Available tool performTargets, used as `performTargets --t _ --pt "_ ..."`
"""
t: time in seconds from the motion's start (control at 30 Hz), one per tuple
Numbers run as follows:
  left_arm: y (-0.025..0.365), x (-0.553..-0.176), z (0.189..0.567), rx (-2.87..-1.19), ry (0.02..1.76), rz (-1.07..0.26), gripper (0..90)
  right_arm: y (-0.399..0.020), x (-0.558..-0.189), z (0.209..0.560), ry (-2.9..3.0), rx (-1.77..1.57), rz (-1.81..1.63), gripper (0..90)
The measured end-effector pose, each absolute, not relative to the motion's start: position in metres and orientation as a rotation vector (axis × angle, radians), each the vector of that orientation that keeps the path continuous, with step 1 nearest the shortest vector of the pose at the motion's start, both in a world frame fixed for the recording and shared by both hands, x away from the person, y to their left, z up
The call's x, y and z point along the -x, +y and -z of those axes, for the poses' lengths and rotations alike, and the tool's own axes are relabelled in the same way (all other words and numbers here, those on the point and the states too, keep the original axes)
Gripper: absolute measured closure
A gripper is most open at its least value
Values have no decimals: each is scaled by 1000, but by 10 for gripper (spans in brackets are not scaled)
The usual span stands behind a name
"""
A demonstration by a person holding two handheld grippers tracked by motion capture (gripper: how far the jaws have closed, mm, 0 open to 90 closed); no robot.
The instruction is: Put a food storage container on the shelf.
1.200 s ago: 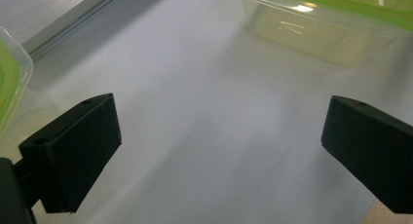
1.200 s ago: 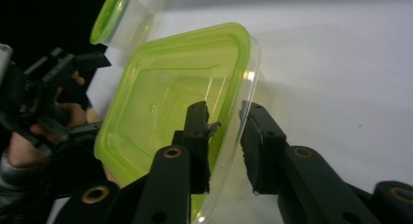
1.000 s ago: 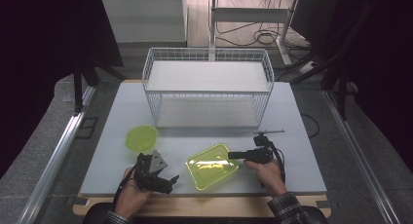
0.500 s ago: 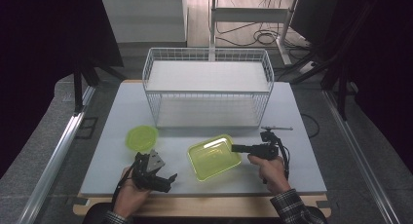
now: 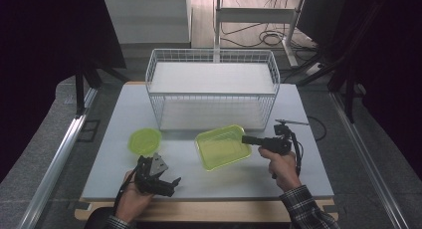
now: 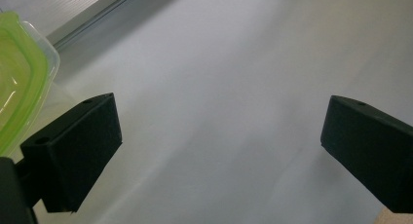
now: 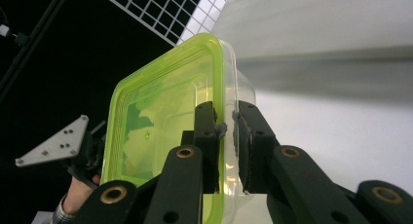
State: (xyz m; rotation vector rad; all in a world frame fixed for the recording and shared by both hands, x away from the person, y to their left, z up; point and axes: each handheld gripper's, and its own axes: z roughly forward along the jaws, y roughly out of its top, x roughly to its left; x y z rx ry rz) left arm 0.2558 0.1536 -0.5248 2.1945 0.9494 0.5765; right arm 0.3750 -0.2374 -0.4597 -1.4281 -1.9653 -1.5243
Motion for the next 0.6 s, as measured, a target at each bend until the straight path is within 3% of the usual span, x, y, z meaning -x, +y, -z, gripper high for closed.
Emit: performTargets --t 0.6 --pt "154 -256 525 -2202 945 -579 9 -228 -388 401 -1948 1392 1615 803"
